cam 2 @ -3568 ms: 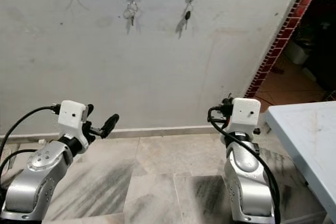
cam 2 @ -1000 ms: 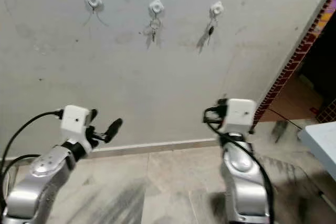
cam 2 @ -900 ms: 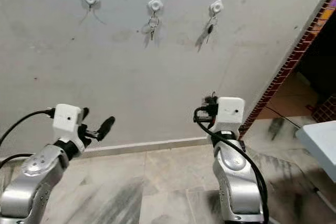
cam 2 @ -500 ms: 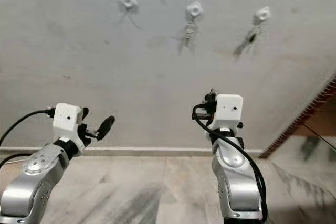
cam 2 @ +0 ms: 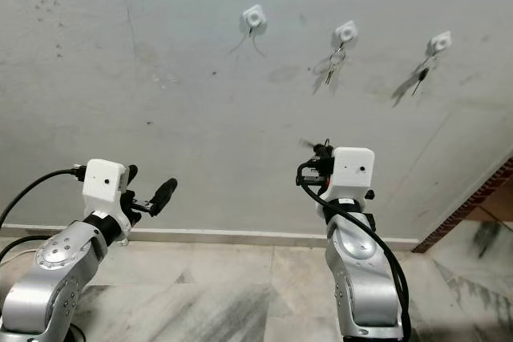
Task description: Hang keys on a hook
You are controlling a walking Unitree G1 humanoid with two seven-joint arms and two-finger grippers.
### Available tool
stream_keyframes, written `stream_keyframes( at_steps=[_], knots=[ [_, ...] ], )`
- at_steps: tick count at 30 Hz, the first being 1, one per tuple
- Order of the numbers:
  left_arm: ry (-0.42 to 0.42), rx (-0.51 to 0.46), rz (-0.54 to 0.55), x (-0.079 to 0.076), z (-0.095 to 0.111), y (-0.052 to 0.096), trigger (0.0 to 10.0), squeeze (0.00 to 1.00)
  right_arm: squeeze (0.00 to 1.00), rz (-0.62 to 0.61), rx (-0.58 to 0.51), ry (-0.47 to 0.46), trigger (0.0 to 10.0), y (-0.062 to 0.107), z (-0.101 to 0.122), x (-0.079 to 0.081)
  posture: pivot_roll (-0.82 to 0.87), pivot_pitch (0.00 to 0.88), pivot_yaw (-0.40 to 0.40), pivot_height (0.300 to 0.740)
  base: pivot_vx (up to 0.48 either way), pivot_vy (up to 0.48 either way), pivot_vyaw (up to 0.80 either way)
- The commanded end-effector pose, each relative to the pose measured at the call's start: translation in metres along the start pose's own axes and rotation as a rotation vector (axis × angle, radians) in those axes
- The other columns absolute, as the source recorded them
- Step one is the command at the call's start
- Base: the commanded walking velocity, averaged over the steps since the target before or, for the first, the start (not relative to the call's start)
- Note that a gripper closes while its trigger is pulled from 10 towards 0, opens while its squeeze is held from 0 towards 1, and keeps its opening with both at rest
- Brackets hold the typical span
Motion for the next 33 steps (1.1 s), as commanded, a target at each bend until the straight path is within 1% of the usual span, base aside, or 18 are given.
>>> stream_keyframes(
  at_steps=[1, 7, 9, 31, 33],
  knots=[
    [-0.024, -0.015, 0.015, 0.0056, 0.0049, 0.0000, 10.0, 0.00, 0.00, 0.006, -0.019, -0.006, 10.0, -0.0025, 0.0057, 0.0019, 0.15, 0.000, -0.097, 0.740, 0.000, 0.000, 0.00],
    [-0.035, -0.030, 0.003, 0.0046, 0.0083, -0.0004, 10.0, 0.00, 0.00, 0.005, -0.023, -0.006, 10.0, -0.0031, 0.0065, 0.0022, 0.15, 0.000, -0.096, 0.740, 0.000, 0.000, 0.00],
    [-0.036, -0.029, 0.001, 0.0045, 0.0078, -0.0005, 10.0, 0.00, 0.00, 0.006, -0.023, -0.006, 10.0, -0.0029, 0.0063, 0.0024, 0.15, 0.000, -0.096, 0.740, 0.244, 0.000, 0.00],
    [-0.029, -0.032, -0.009, 0.0012, 0.0069, -0.0005, 10.0, 0.00, 0.00, 0.012, -0.024, -0.003, 10.0, -0.0025, 0.0059, 0.0044, 0.15, 0.000, -0.100, 0.740, 0.390, 0.000, 0.00],
    [-0.022, -0.049, -0.018, -0.0023, 0.0122, -0.0034, 10.0, 0.00, 0.00, 0.015, -0.026, 0.001, 10.0, -0.0034, 0.0067, 0.0051, 0.15, 0.000, -0.105, 0.740, 0.398, 0.000, 0.00]
  ],
)
Point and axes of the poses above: a point about 5 cm out from each wrist's last joint towards the gripper, its own y axis pointing back from the gripper into the wrist, its own z axis along the axis of the wrist's last joint, x = y × z, the point moved 5 cm from there along -y, pointing out of the wrist towards the gripper
